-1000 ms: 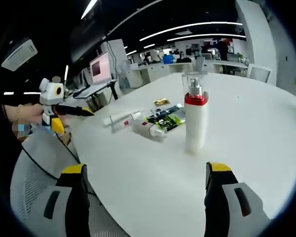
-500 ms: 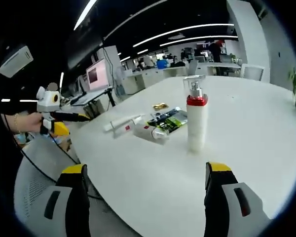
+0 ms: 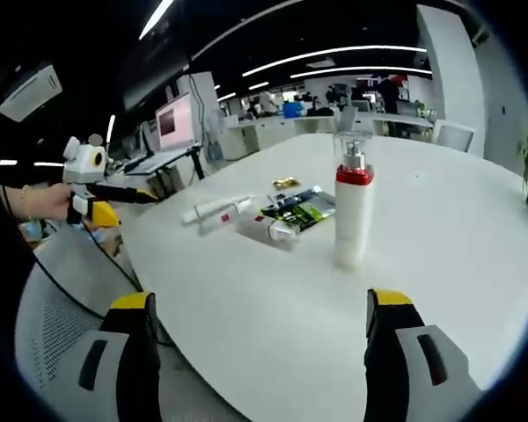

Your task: Arrange the skincare products in the storage area until every visible bottle or jar stands upright without overlapping.

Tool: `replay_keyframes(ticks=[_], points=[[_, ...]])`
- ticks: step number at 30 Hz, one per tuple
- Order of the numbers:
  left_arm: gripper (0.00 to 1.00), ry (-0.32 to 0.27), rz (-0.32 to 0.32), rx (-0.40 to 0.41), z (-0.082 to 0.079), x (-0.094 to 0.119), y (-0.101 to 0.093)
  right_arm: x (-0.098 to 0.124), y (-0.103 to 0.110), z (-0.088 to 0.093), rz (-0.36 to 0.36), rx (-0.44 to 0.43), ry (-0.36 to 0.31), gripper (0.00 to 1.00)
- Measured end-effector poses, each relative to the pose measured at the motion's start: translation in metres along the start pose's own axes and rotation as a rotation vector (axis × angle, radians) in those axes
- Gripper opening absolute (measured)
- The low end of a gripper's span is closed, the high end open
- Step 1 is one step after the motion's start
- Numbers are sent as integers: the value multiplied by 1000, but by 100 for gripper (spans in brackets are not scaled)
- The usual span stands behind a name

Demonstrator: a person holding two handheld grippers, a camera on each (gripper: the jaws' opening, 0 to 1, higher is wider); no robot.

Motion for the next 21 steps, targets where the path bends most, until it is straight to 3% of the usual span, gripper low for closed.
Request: replay_keyframes(ticks=[8, 21], points=[[93, 28, -31, 4, -4, -3, 13, 1, -4, 1, 19, -30, -10, 97], [85, 138, -83, -34, -17, -14, 46, 0, -4, 3, 10, -37, 9, 97]])
Point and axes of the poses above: the point that each gripper's makers call its tool centre point, and the gripper's own axes: x roughly backward along the fingers, y roughly to its left, z roughly out of its underside, the point moved 9 cm from there along x, roughly backward along the fingers
